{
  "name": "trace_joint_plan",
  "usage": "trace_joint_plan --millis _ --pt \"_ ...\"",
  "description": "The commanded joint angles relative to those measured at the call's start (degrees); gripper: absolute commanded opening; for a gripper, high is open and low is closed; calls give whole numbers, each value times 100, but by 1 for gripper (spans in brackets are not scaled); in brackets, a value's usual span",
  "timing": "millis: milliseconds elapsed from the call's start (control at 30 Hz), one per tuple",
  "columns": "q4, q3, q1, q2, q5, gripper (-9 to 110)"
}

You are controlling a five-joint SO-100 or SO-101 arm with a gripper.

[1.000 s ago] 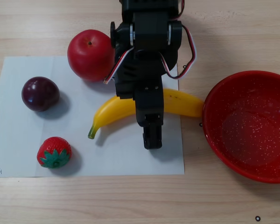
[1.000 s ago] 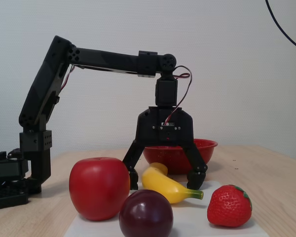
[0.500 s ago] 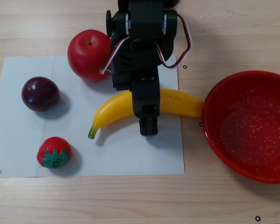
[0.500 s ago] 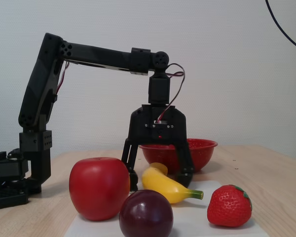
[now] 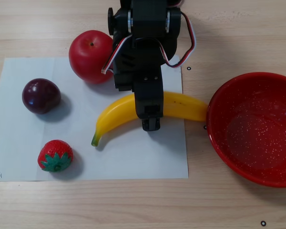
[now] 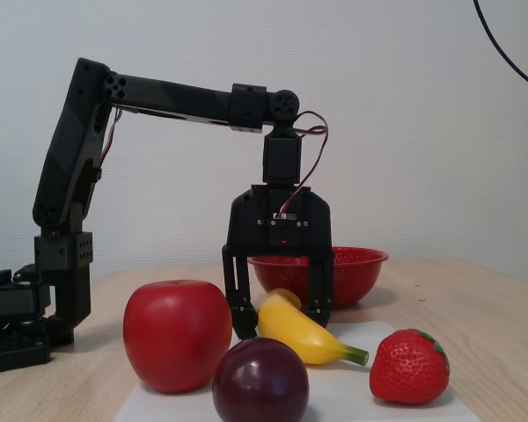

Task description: Grasp the banana and put it in the red bowl.

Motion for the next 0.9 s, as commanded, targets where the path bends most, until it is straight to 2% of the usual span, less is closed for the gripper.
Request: trace_joint_plan --millis 0,400,867 --pt "220 -334 -114 1046 18 0" --pt "1591 -1731 -299 1169 -88 0" --pt "2065 -3120 -457 1521 211 0"
